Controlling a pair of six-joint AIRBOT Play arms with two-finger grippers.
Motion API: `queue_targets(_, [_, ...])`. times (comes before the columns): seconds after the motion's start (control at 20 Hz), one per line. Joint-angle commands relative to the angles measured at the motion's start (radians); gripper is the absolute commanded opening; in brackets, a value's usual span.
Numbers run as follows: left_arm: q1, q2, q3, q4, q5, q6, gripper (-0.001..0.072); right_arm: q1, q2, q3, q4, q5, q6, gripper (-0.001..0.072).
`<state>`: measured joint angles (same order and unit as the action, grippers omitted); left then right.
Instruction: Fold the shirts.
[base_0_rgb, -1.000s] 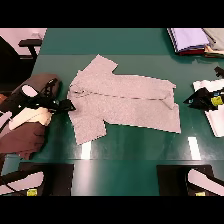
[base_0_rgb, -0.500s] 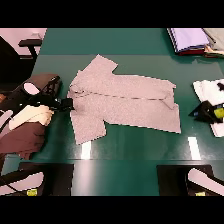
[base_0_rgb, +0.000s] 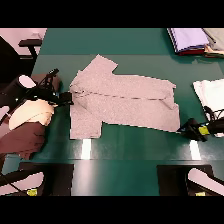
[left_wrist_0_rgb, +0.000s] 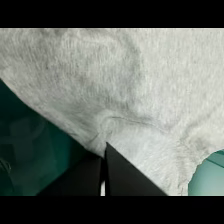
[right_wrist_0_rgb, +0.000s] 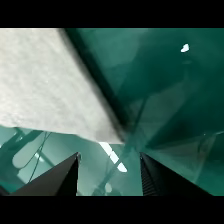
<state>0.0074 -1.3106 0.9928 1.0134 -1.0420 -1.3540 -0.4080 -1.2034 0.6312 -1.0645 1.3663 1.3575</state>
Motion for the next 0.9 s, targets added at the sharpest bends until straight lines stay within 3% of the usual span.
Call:
queue_targets(0.0, [0.0, 0.001, 0.006, 0.0, -0.005, 0.001, 0.0021, 0.074, -0.028, -0.026, 0.062, -0.109, -0.005, 0.0423])
queue_targets(0.1, [0.0, 0.001, 0.006, 0.001, -0.013, 0.002, 0.0021, 0.119, -0.072, 0.006, 0.084, -0.119, -0.005, 0.0274])
queue_targets(0.2, [0.0, 0.009, 0.007, 0.002, -0.018, 0.004, 0.0021, 0.168, -0.097, 0.048, 0.082, -0.13, -0.005, 0.0067])
queue_targets(0.3, [0.0, 0.058, 0.006, 0.008, -0.003, 0.004, 0.0021, 0.212, -0.086, 0.086, 0.069, -0.137, -0.005, 0.0015])
queue_targets(0.65, [0.0, 0.209, 0.02, 0.038, -0.057, -0.003, 0.002, 0.178, 0.121, 0.119, 0.071, -0.116, -0.005, 0.0011])
queue_targets(0.85, [0.0, 0.363, 0.223, 0.038, -0.097, -0.035, 0.002, 0.145, 0.299, 0.349, 0.071, -0.01, -0.006, 0.0011])
